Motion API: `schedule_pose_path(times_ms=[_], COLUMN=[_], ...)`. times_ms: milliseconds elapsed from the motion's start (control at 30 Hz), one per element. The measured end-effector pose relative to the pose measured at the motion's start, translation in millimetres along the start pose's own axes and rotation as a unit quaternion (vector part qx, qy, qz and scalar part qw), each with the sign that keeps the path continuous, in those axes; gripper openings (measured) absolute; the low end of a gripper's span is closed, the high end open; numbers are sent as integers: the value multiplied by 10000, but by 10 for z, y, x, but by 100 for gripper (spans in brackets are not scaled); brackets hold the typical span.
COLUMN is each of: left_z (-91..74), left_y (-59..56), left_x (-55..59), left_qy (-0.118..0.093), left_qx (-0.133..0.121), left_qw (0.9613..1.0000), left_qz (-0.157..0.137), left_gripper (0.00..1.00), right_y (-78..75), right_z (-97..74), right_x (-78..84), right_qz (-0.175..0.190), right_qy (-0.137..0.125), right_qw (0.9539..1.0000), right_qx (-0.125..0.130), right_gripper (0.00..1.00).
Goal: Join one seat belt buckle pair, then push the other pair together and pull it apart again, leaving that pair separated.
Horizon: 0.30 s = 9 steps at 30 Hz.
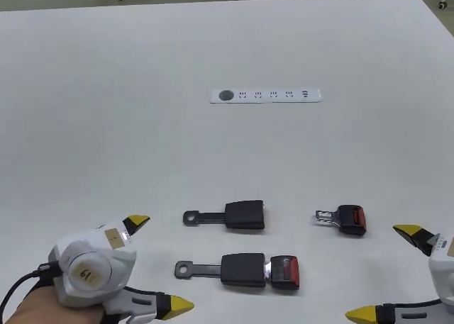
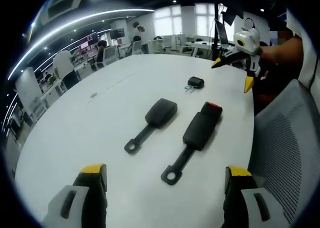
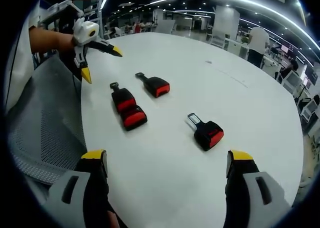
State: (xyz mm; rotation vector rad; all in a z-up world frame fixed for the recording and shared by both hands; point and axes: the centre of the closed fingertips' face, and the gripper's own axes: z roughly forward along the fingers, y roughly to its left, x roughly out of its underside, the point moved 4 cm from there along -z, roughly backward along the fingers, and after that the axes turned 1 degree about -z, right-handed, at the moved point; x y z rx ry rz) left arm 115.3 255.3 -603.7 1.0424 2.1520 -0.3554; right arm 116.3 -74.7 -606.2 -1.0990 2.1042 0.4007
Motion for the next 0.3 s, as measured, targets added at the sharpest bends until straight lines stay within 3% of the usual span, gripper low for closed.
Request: schedule_pose_path(times_ms=[300], left_z=[9], left_y=[-3], left_x=[9], left_qy=[-10], left_qx=[30], left_qw=[10000], left_qz=[31], left_gripper=[100], right_y=[-10], right_z=[43], right_x=[24], right_qz=[9], right_qy=[-7], right_qw=[10000], right_qx=[11], right_gripper=[100])
